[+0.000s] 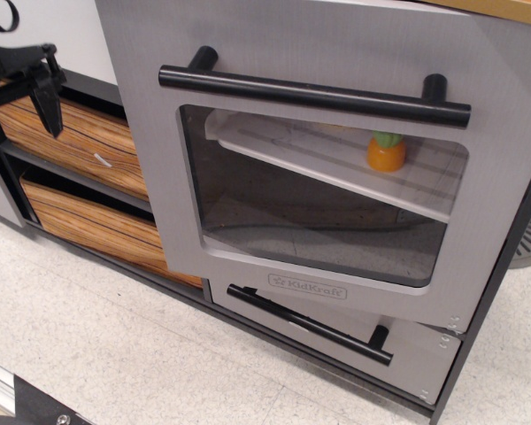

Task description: Open oven

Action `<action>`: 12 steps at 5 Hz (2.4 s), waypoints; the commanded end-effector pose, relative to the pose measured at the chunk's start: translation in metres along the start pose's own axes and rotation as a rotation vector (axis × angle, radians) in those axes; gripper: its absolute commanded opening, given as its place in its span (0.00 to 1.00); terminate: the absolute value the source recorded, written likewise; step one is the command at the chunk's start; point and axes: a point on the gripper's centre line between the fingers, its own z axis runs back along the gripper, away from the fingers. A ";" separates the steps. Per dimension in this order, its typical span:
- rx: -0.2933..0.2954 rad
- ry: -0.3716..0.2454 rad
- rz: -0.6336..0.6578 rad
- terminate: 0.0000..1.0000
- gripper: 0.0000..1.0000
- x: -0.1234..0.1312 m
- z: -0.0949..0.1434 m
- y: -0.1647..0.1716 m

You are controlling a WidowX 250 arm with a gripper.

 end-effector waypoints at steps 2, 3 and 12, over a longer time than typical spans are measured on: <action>-0.021 -0.084 0.298 0.00 1.00 0.057 0.019 -0.015; -0.030 -0.075 0.254 0.00 1.00 0.047 0.021 -0.029; -0.213 0.155 -0.709 0.00 1.00 -0.135 0.091 0.022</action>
